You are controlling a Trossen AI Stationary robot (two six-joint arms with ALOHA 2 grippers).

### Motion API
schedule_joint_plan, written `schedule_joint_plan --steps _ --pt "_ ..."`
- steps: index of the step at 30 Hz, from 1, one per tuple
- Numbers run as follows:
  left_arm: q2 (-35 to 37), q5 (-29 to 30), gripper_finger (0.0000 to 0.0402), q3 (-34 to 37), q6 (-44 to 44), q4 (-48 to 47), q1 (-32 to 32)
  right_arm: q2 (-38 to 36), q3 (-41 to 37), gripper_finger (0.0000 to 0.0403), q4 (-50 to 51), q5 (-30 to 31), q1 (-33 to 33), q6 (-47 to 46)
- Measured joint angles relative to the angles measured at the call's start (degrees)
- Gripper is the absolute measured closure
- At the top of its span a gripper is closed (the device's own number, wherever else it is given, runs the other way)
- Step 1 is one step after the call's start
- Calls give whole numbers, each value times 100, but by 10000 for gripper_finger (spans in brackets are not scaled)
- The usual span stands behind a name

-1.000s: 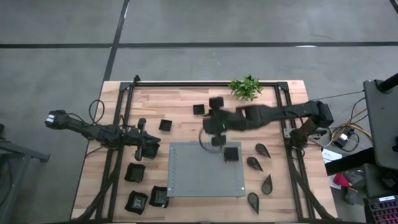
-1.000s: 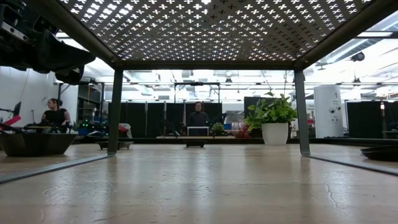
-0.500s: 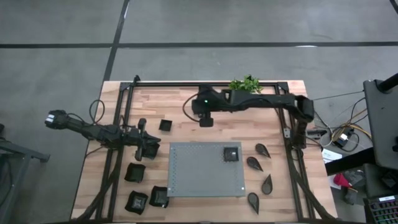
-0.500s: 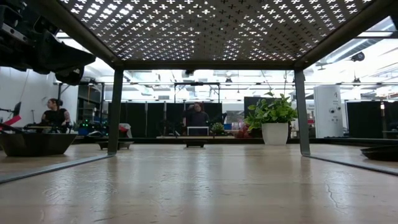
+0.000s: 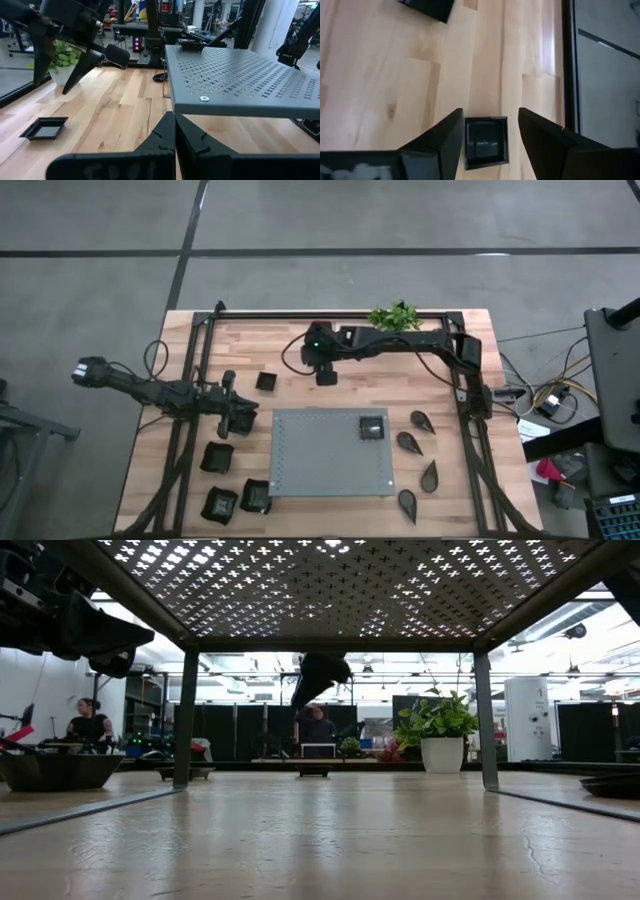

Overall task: Pick & Place Mini shaped plates
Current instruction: Stack the square plate on top of the square plate on the shelf

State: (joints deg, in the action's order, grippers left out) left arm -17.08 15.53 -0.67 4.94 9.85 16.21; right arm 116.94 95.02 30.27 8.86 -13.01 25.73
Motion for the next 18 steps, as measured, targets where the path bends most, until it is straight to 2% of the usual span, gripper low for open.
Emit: schedule_joint_plan --steps 7,18 --pt "0 0 401 0 0 -4 0 15 -167 225 125 -295 -124 -149" --pt "0 0 401 -1 1 -13 0 117 -410 231 246 -334 -140 -170"
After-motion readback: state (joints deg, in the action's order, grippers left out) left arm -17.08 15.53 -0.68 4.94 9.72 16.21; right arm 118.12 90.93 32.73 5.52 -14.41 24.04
